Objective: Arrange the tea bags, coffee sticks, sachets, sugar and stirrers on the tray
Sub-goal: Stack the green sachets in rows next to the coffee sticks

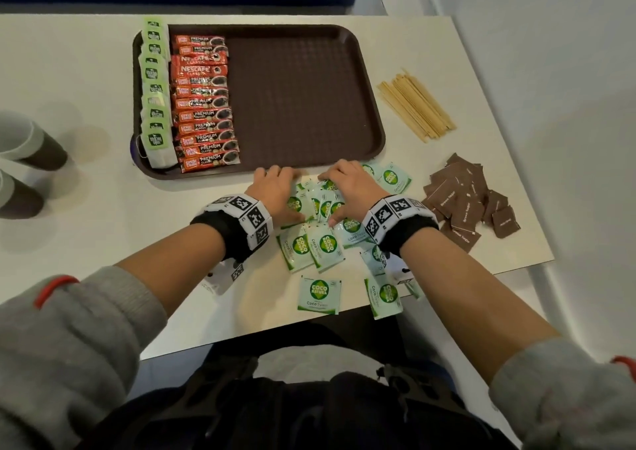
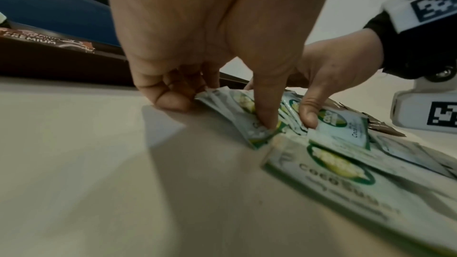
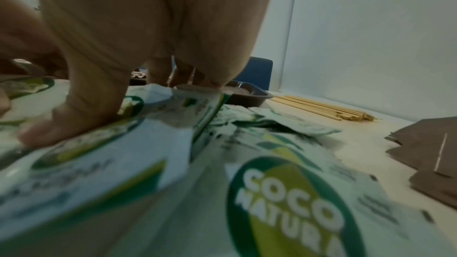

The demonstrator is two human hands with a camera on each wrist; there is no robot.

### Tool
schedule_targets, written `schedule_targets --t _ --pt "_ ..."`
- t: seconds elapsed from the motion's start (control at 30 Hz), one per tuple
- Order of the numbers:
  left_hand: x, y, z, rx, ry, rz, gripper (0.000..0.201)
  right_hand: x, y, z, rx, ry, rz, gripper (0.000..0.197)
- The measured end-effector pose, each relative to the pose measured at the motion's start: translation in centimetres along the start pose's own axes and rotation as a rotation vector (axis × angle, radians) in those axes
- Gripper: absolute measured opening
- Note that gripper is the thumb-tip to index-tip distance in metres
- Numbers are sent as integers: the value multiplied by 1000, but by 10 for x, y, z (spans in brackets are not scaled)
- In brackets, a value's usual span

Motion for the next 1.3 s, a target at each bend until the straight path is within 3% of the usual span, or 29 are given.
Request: schedule_targets --t 0.2,0.43,0.7,0.87,1.0,1.3 --pt "-3 -6 3 19 -74 8 69 -5 -4 6 0 -55 -14 80" --pt "-4 -7 16 -12 66 15 48 -9 -10 16 -61 -79 -41 64" --pt "3 4 31 -28 233 -94 36 -11 -18 26 -102 -191 -15 44" --pt "16 7 41 -81 346 -29 19 -4 -20 46 -100 -287 3 38" --pt "31 6 51 -165 464 52 18 6 -21 66 -147 -386 16 37" --pt "48 10 74 -213 1231 79 31 55 -54 76 -97 -611 62 38"
Point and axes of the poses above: each hand's wrist, its own y-axis away from the middle knuckle, its own z-axis out of the back of the hand, x = y × z, the point moved 3 cm from there along -y, towards the middle knuckle, and after that the axes turned 1 degree about x, right-handed, at the moved point
